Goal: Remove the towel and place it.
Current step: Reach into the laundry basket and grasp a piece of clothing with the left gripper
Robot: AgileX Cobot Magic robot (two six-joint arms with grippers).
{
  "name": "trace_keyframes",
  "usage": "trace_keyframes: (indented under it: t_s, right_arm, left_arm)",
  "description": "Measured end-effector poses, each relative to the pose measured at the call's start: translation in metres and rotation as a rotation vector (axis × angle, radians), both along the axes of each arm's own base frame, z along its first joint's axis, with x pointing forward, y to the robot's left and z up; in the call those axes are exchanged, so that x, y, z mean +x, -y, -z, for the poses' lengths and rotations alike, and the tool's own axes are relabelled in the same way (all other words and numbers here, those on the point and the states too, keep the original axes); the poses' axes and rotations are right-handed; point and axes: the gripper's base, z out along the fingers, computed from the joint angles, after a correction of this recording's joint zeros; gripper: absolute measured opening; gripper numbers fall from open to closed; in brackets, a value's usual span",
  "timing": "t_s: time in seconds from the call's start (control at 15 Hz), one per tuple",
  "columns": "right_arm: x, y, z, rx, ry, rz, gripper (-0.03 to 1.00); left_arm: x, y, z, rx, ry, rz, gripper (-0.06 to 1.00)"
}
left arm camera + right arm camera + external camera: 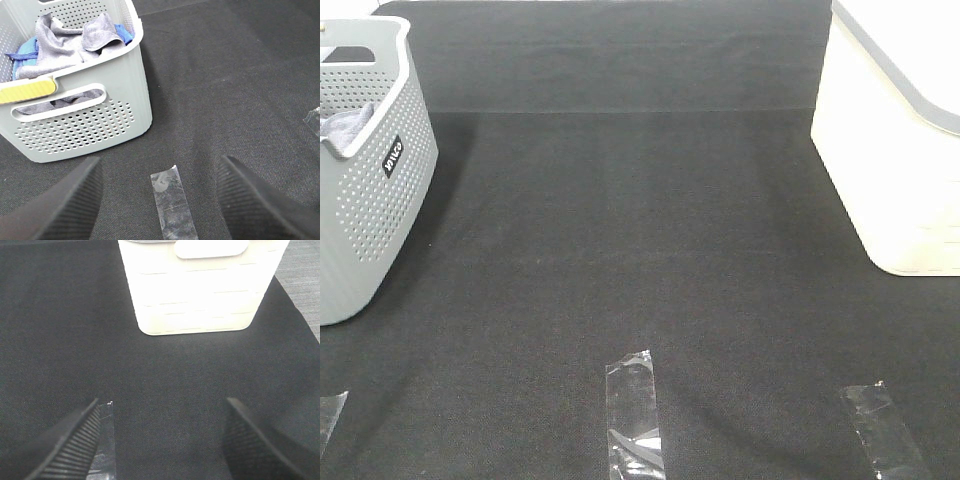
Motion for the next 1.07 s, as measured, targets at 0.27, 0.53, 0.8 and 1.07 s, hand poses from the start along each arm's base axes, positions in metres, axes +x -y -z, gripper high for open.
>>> trace_keyframes:
  t_s: [0.27,0.53,0.8,1.07]
  right_arm:
    - [0.0,0.0,0.0,0.0,0.0,0.0,0.65]
    - [0.0,0.0,0.0,0.0,0.0,0.0,0.65]
    - [0.0,0.0,0.0,0.0,0.0,0.0,0.65]
    - [0.0,0.0,0.0,0.0,0.0,0.0,0.65]
  left_arm:
    - [0.0,0.0,0.0,0.0,0.0,0.0,0.63]
    - [0.0,0.0,0.0,0.0,0.0,0.0,0.63]
    - [0.0,0.0,0.0,0.0,0.0,0.0,0.63]
    - [0.0,0.0,0.0,0.0,0.0,0.0,0.63]
